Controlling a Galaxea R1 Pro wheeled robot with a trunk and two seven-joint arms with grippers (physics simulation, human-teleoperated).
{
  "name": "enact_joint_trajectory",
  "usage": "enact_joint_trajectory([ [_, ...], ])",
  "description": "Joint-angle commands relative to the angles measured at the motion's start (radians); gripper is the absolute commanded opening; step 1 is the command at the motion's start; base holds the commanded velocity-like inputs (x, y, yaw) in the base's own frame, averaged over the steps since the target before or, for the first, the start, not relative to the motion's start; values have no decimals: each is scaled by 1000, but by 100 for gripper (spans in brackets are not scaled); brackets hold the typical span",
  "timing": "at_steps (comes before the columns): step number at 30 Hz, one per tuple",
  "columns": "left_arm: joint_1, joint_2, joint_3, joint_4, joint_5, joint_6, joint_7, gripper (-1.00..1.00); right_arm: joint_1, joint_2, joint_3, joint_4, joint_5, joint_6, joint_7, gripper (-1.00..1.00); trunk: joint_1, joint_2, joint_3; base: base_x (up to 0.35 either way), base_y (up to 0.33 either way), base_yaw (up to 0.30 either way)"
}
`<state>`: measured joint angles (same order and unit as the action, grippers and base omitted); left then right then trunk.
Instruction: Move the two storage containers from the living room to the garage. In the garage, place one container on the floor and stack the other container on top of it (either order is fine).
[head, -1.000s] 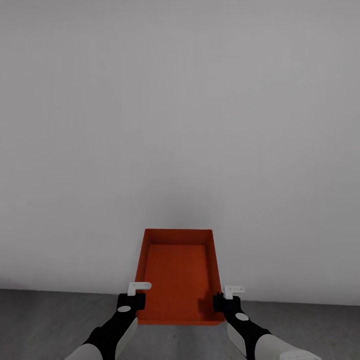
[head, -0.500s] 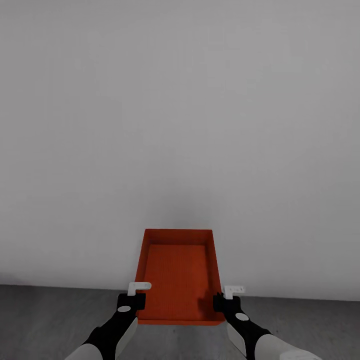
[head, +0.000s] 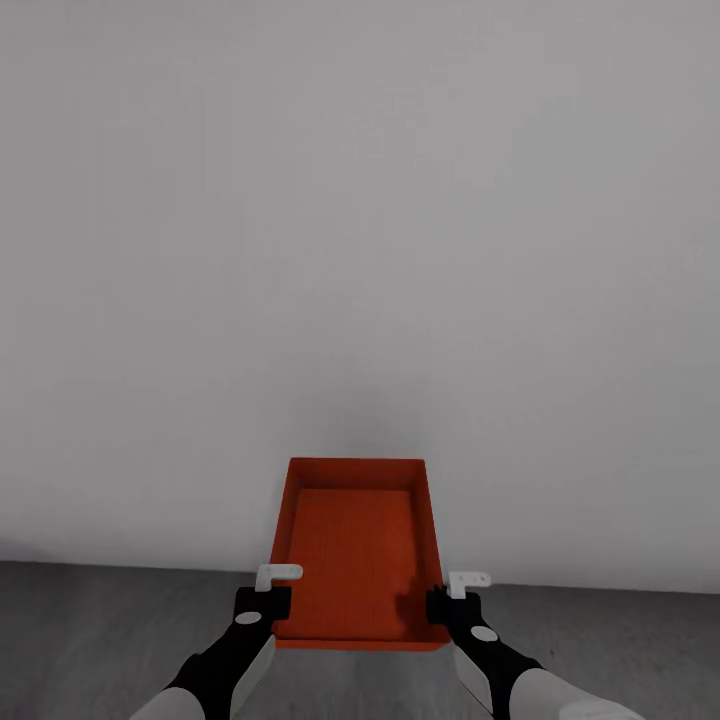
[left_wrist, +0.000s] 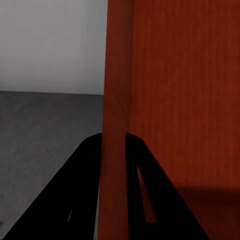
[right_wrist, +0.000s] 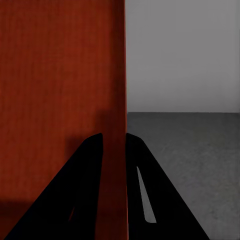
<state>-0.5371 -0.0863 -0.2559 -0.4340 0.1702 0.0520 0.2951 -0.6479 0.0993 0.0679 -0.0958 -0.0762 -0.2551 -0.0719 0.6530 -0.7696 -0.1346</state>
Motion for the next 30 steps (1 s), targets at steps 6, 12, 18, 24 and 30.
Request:
enact_joint_trajectory([
  [6, -1, 1, 50, -2, 63, 12, 13, -100, -1, -10, -14, -4, 3, -3, 3, -100, 0, -1, -11, 0, 0, 0],
  [12, -1, 0, 50, -2, 63, 12, 13, -100, -1, -10, -14, -4, 3, -3, 3, -100, 0, -1, -21, 0, 0, 0],
  [18, -1, -1, 50, 0, 63, 14, 13, -100, -1, -10, -14, -4, 3, -3, 3, -100, 0, -1, -30, 0, 0, 0],
  [24, -1, -1, 51, 1, 63, 14, 13, -100, -1, -10, -14, -4, 3, -3, 3, -100, 0, -1, -40, 0, 0, 0],
  [30, -1, -1, 52, 1, 63, 14, 13, -100, -1, -10, -14, -4, 3, -3, 3, -100, 0, -1, -49, 0, 0, 0],
])
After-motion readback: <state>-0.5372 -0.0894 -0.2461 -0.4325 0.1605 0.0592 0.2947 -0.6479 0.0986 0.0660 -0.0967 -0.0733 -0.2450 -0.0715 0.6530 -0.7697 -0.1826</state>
